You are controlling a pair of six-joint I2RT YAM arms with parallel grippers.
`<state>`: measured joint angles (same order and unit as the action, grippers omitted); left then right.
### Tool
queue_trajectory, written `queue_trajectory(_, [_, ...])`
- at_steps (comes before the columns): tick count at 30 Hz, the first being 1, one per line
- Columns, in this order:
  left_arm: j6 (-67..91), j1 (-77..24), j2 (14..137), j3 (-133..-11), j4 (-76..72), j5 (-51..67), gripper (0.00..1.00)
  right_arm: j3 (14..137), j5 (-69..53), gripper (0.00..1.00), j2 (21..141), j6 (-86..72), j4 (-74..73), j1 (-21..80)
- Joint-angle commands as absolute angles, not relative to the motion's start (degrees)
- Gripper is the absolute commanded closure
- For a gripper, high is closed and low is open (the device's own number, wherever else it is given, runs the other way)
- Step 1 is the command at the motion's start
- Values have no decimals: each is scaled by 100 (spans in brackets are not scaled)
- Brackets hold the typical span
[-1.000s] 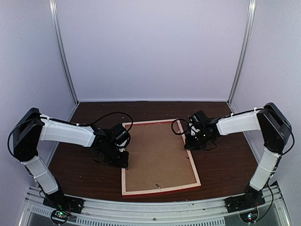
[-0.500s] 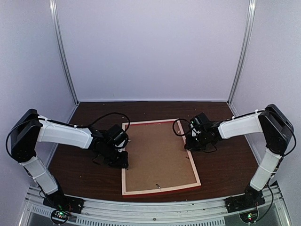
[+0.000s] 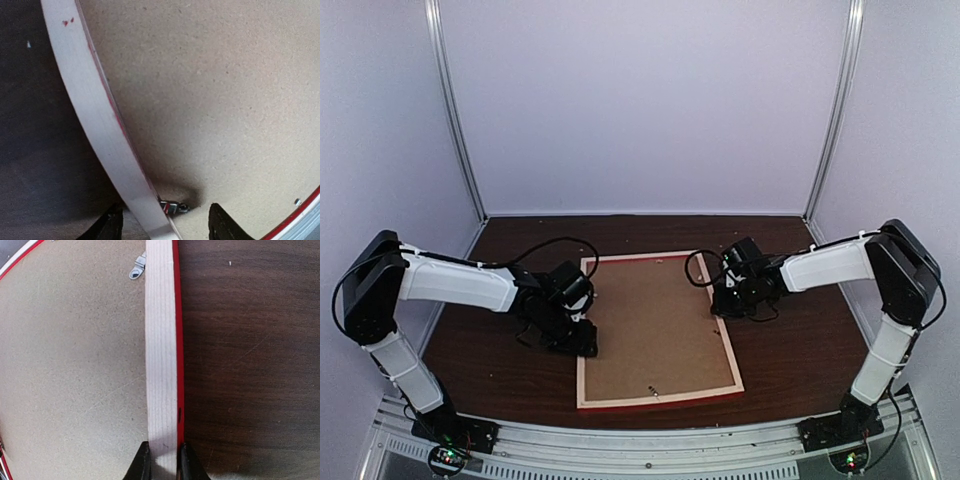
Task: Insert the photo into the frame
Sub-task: Press the fastener onto the backboard.
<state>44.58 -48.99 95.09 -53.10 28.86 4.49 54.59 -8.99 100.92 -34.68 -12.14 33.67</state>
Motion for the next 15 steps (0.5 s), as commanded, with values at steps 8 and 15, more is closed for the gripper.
queue_trajectory(8, [3292,-3976,9782,-6398,3293,303,24,5805,-1203,100,10557,-3395,-1441,3312])
queue_trajectory(15, [2757,-3448,10355,-7218,3421,384,22,5824,-1142,100,10471,-3319,-1492,3314])
